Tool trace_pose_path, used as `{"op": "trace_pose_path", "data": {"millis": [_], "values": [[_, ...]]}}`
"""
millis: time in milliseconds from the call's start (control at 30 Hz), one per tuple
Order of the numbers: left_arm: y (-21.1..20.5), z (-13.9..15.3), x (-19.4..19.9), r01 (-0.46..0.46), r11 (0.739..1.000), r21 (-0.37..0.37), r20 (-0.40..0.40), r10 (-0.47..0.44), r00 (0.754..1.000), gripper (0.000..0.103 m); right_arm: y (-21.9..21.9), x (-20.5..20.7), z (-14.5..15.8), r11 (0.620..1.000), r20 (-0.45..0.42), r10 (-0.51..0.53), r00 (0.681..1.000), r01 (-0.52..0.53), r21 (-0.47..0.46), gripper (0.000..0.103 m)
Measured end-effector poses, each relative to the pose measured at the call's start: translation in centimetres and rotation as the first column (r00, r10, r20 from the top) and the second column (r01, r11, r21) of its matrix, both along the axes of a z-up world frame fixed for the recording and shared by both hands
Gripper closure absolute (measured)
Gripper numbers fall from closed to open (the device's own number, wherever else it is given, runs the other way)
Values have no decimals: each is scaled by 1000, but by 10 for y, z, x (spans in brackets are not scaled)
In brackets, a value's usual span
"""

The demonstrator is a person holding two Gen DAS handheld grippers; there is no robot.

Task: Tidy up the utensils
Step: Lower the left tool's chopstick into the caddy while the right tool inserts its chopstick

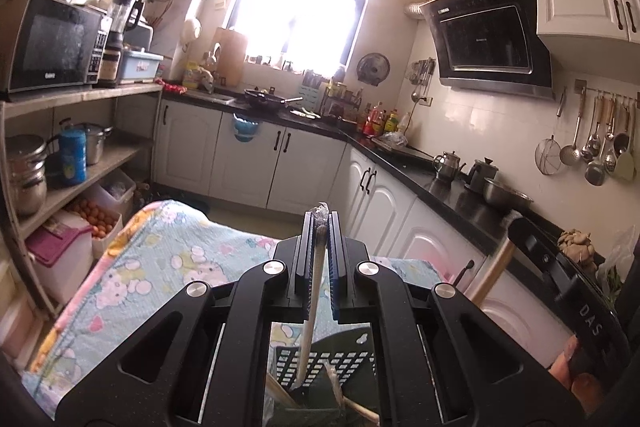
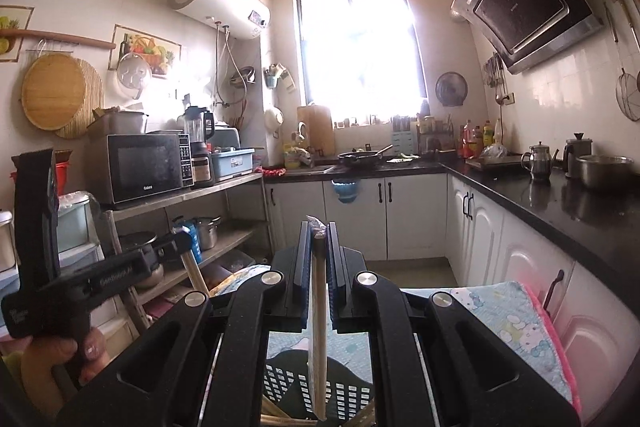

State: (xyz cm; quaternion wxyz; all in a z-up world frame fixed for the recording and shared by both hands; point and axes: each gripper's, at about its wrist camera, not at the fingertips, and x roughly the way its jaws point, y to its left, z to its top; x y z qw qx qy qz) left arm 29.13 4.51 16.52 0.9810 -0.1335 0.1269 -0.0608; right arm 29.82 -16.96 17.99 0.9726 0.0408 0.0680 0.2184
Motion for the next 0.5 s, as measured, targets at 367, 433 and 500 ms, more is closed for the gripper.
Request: {"op": "trace_pose_path", "data": {"millis": [367, 433, 500], "values": [[3, -33, 11, 21, 999, -28, -53, -23, 998, 101, 17, 13, -28, 1000, -14, 20, 1000, -20, 3, 96], [2, -38, 12, 27, 999, -29, -64, -29, 998, 101, 19, 15, -31, 1000, -17, 17, 1000, -17, 3, 96], [1, -42, 13, 33, 999, -31, -73, -35, 997, 101, 20, 18, -35, 1000, -22, 13, 1000, -13, 4, 96]]}}
